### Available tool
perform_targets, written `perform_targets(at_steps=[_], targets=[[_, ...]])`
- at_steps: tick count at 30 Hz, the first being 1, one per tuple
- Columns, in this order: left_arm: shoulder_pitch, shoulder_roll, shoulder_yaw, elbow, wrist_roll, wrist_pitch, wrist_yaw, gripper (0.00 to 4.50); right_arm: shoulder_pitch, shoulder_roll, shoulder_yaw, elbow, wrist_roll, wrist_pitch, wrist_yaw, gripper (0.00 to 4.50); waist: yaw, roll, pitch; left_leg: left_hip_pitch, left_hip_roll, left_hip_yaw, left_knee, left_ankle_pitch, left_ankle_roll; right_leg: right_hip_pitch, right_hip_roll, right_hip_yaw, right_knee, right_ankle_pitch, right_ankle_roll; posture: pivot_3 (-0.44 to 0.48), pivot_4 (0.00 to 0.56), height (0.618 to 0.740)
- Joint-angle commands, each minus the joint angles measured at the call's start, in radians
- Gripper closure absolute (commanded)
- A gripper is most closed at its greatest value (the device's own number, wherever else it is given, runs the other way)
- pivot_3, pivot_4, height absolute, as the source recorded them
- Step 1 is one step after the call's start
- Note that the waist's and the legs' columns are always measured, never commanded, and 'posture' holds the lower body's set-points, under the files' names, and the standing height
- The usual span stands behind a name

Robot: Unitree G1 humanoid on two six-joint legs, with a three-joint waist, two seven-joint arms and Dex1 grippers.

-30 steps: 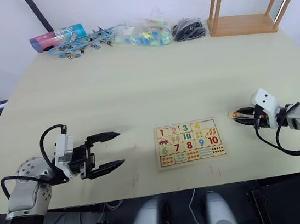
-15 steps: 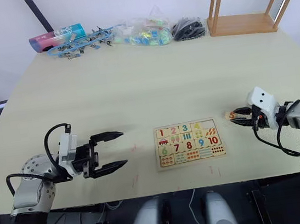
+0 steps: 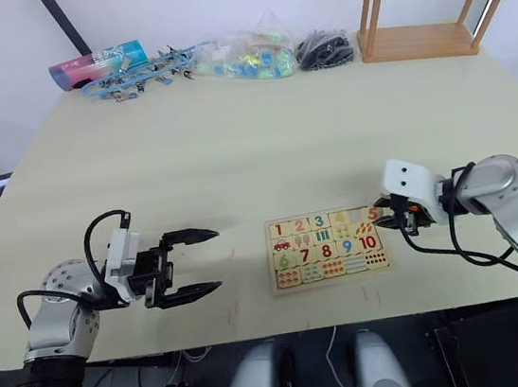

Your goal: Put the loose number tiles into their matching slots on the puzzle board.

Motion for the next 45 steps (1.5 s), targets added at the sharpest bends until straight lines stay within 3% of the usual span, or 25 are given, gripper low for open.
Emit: perform_targets(at_steps=[1, 13, 45], targets=[[-0.014, 0.01, 0.0, -0.008, -0.006, -0.015, -0.025, 0.0, -0.089, -0.021, 0.07, -0.017, -0.057, 0.045, 0.013, 3.56, 0.0, 0.0, 0.0, 0.0, 0.0, 0.0, 0.0, 0.0, 0.0, 0.0, 0.0, 0.0, 0.0, 0.0, 0.0, 0.0, 0.15, 0.737], [-0.017, 0.003, -0.007, -0.01, -0.007, -0.022, -0.028, 0.0, -0.27, 0.005, 0.254, 0.069, -0.179, 0.028, 0.097, 3.56, 0.0, 0.0, 0.0, -0.005, 0.0, 0.001, 0.0, 0.0, 0.0, -0.005, 0.0, 0.0, 0.0, 0.002, 0.003, 0.0, 0.15, 0.737], [-0.02, -0.019, -0.012, -0.014, -0.002, -0.023, -0.004, 0.0, -0.356, 0.106, 0.326, 0.191, -0.324, -0.074, 0.2, 3.56, 0.0, 0.0, 0.0, -0.005, -0.001, 0.001, 0.0, 0.0, 0.0, -0.005, 0.0, 0.0, 0.0, 0.002, 0.003, 0.0, 0.15, 0.737]])
